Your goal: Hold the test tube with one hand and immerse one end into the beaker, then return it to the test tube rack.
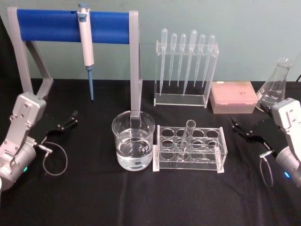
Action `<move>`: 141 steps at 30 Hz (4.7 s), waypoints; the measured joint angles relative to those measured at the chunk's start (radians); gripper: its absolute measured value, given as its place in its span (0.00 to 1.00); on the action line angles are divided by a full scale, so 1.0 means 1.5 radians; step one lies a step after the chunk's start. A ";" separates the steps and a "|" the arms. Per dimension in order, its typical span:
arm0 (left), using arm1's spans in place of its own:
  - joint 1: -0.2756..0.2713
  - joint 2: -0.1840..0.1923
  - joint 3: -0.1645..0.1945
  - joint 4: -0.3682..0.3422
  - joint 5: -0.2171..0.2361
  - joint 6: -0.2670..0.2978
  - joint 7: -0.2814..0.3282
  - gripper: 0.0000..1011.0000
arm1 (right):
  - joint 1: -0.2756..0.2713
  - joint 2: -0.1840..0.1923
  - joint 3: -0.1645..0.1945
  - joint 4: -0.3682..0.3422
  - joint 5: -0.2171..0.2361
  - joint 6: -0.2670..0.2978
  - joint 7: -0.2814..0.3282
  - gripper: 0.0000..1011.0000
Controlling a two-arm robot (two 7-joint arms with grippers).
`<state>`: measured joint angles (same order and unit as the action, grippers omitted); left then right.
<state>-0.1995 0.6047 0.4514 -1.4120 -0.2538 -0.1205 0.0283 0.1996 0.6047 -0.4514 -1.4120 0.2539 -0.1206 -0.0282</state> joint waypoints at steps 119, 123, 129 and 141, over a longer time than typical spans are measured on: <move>0.000 0.000 0.000 0.000 0.000 0.000 0.000 0.99 | 0.043 0.006 -0.009 -0.082 0.089 0.002 0.467 0.96; 0.000 0.000 0.000 0.000 0.000 0.000 0.000 0.99 | 0.042 0.006 -0.008 -0.082 0.089 0.002 0.468 0.86; 0.000 0.000 0.000 0.000 0.000 0.000 0.000 0.99 | 0.041 0.007 -0.008 -0.083 0.090 0.001 0.468 0.70; 0.000 0.000 0.000 0.000 0.000 0.000 0.000 0.99 | 0.041 0.007 -0.007 -0.083 0.092 0.000 0.468 0.32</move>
<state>-0.1995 0.6047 0.4514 -1.4120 -0.2539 -0.1205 0.0283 0.2605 0.6155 -0.4615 -1.5372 0.3912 -0.1207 0.6735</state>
